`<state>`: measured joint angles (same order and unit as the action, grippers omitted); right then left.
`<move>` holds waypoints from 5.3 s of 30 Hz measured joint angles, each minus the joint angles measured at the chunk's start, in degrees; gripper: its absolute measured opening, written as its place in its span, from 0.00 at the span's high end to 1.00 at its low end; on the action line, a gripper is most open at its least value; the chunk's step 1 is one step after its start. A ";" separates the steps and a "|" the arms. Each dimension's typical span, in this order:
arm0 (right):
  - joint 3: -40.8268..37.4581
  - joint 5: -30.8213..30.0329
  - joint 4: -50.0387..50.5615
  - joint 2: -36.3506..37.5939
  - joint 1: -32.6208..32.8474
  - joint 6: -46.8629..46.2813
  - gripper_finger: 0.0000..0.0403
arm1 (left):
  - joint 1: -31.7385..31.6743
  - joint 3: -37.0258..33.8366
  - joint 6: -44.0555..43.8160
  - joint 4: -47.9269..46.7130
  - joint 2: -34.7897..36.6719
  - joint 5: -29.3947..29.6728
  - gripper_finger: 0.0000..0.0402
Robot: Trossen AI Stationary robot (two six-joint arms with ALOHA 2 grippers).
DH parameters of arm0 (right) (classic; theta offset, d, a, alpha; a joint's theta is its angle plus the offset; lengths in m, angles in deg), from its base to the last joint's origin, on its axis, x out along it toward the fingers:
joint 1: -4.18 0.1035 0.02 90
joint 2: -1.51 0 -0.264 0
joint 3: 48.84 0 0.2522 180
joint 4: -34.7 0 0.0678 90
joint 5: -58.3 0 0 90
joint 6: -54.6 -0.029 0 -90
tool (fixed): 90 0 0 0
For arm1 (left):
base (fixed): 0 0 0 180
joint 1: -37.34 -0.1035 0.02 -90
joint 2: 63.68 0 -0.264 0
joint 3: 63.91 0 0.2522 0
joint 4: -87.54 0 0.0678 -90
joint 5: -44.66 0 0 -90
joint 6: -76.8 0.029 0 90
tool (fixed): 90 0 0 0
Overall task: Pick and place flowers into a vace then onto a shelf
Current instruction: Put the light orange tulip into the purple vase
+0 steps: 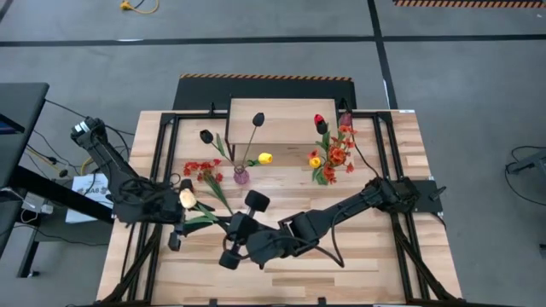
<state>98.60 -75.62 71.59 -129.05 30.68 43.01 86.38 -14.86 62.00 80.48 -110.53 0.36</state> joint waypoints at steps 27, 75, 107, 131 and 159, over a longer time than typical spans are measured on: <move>0.01 1.58 0.86 -0.02 -0.01 0.35 0.99 | -0.44 0.00 10.31 11.74 -0.03 -2.95 0.68; 0.00 -1.42 13.58 -11.00 4.71 -6.00 0.64 | 4.44 18.60 -1.70 -33.00 1.64 16.17 1.00; 0.02 19.49 35.02 8.69 13.88 11.08 0.81 | 4.04 18.60 0.26 -34.27 4.44 12.24 1.00; -0.17 72.68 48.42 15.97 5.40 17.59 0.81 | 4.04 18.51 3.64 -34.91 8.29 13.22 1.00; -99.93 31.65 -66.31 66.51 15.10 14.63 0.81 | 4.00 18.51 4.65 -40.35 11.64 11.12 1.00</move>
<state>-1.33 -43.97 5.28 -62.54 45.79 57.65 90.38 3.65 66.65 40.13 -98.88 11.48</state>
